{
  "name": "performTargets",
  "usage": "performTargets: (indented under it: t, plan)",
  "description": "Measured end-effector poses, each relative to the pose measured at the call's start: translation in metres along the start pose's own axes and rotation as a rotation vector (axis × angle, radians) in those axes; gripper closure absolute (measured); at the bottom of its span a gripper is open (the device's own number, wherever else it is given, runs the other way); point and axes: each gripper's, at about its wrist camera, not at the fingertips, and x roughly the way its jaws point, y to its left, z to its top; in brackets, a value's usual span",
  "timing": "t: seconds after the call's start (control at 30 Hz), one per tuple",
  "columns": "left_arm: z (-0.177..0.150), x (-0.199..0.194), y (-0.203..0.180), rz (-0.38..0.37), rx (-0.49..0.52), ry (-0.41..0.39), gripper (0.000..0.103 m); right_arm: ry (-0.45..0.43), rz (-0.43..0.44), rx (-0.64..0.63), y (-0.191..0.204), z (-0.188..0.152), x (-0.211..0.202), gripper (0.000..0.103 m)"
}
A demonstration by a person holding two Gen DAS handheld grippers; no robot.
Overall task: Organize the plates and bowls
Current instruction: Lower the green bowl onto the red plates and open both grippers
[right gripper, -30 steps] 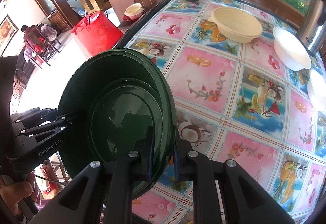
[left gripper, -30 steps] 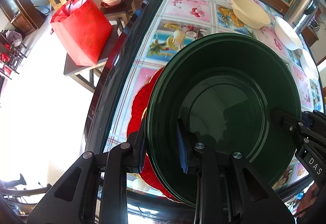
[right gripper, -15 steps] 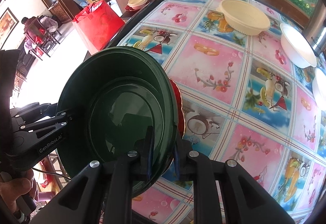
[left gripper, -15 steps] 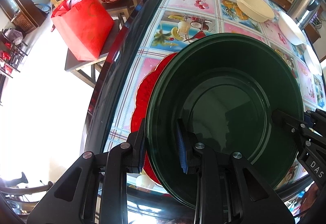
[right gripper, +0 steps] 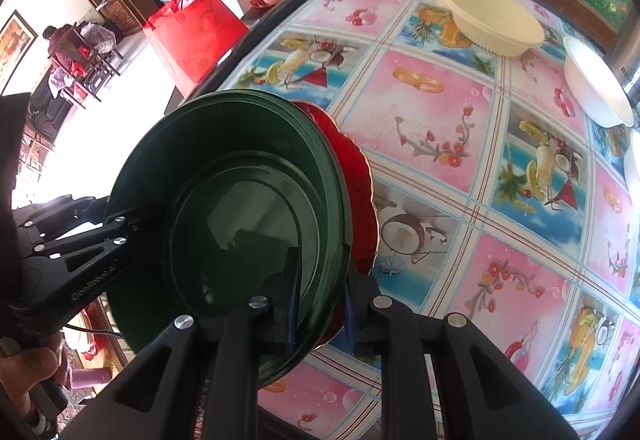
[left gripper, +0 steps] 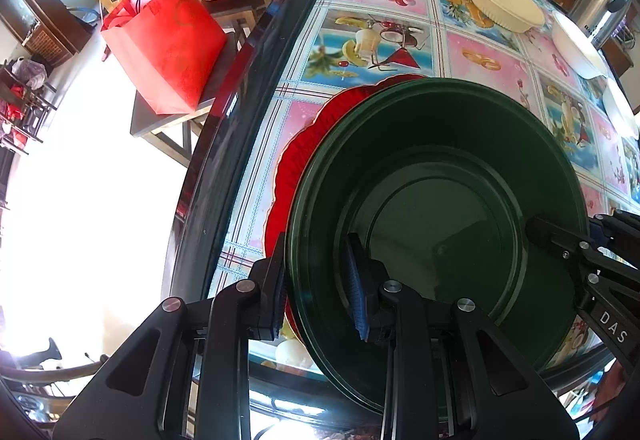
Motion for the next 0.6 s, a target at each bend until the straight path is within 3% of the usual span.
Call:
performTargets:
  t: [0.2, 0.37, 0.5, 0.57, 0.6]
  plan:
    - [0.001, 0.003, 0.001, -0.004, -0.016, -0.002, 0.074, -0.005, 0.003, 0.006, -0.002, 0.000, 0.002, 0.083]
    - [0.003, 0.004, 0.006, -0.033, -0.041, 0.005, 0.064, -0.009, 0.026, 0.012, -0.002, -0.001, 0.000, 0.064]
    - [0.006, -0.001, 0.008, -0.056, -0.050, -0.007, 0.055, -0.042, 0.003, -0.008, 0.001, 0.001, -0.011, 0.057]
    - [0.008, -0.007, 0.008, -0.036, -0.047, -0.026, 0.046, -0.053, 0.010, 0.002, -0.002, 0.003, -0.015, 0.055]
    - [0.009, -0.011, 0.009, -0.030, -0.047, -0.036, 0.035, -0.059, 0.014, 0.008, -0.003, 0.004, -0.018, 0.055]
